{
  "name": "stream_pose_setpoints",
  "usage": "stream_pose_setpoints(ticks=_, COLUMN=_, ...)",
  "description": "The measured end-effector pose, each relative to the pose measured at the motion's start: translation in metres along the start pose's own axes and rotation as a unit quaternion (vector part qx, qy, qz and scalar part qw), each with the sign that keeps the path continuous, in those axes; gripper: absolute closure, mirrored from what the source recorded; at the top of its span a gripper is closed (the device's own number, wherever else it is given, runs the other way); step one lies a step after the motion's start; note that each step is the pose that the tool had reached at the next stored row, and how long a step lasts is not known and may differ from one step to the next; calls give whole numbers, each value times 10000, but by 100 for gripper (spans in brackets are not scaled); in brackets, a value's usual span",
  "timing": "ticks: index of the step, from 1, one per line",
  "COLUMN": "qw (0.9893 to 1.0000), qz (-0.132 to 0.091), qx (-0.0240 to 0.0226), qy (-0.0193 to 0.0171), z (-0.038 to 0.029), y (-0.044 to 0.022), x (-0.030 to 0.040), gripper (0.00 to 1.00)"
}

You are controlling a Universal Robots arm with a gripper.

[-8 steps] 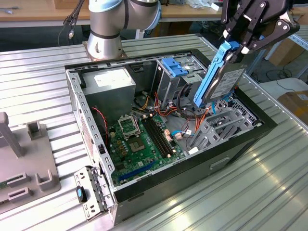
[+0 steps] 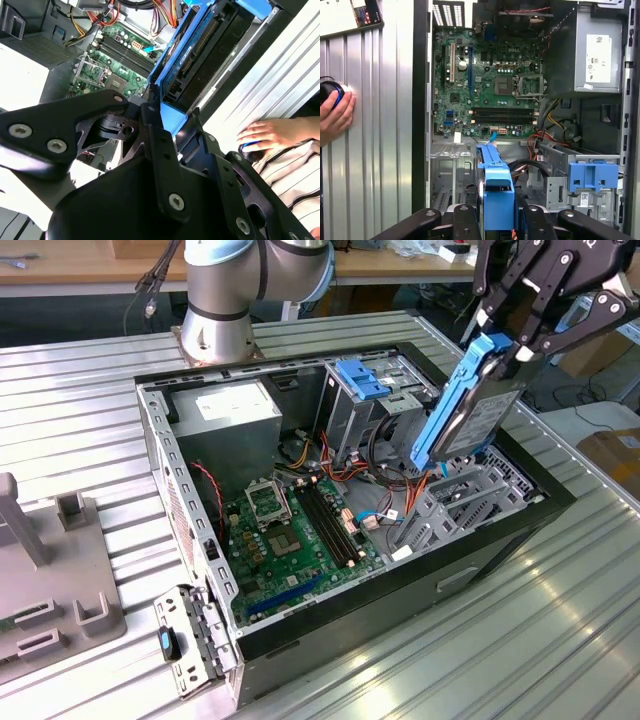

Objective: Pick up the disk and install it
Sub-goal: 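Pick up the disk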

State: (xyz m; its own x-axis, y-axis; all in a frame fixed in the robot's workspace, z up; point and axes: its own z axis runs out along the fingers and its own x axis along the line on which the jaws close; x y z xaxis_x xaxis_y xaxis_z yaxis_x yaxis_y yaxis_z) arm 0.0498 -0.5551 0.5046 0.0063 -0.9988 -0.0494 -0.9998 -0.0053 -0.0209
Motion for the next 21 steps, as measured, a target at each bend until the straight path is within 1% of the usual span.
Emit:
stream_pose_setpoints(ticks=1, qw=10000, qz=1, qx=0, qy=-15, z=-29, y=-1, x=-1, gripper=64)
stream_pose_setpoints(ticks=3, qw=10000, qz=1, qx=0, qy=-30, z=-61, y=-2, x=0, gripper=64)
stream_pose_setpoints(ticks=4, qw=10000, qz=0, qx=1, qy=-47, z=-87, y=-3, x=16, gripper=64)
stream_pose_setpoints(ticks=5, qw=10000, qz=1, qx=0, qy=-50, z=-97, y=-5, x=48, gripper=64)
stream_pose_setpoints(ticks=7, qw=10000, qz=1, qx=0, qy=-49, z=-110, y=-8, x=150, gripper=64)
stream_pose_setpoints(ticks=9, qw=10000, qz=2, qx=0, qy=-50, z=-117, y=-12, x=306, gripper=64)
stream_pose_setpoints(ticks=12, qw=10000, qz=4, qx=1, qy=-50, z=-120, y=-16, x=382, gripper=64)
stream_pose_setpoints(ticks=13, qw=10000, qz=6, qx=1, qy=-49, z=-120, y=-17, x=398, gripper=64)
stream_pose_setpoints(ticks=15, qw=10000, qz=10, qx=1, qy=-50, z=-97, y=-18, x=421, gripper=64)
stream_pose_setpoints(ticks=17, qw=10000, qz=14, qx=1, qy=-49, z=-61, y=-20, x=431, gripper=64)
stream_pose_setpoints(ticks=18, qw=10000, qz=18, qx=1, qy=-48, z=-32, y=-21, x=437, gripper=64)
stream_pose_setpoints(ticks=21, qw=10000, qz=21, qx=1, qy=-49, z=-2, y=-25, x=441, gripper=64)
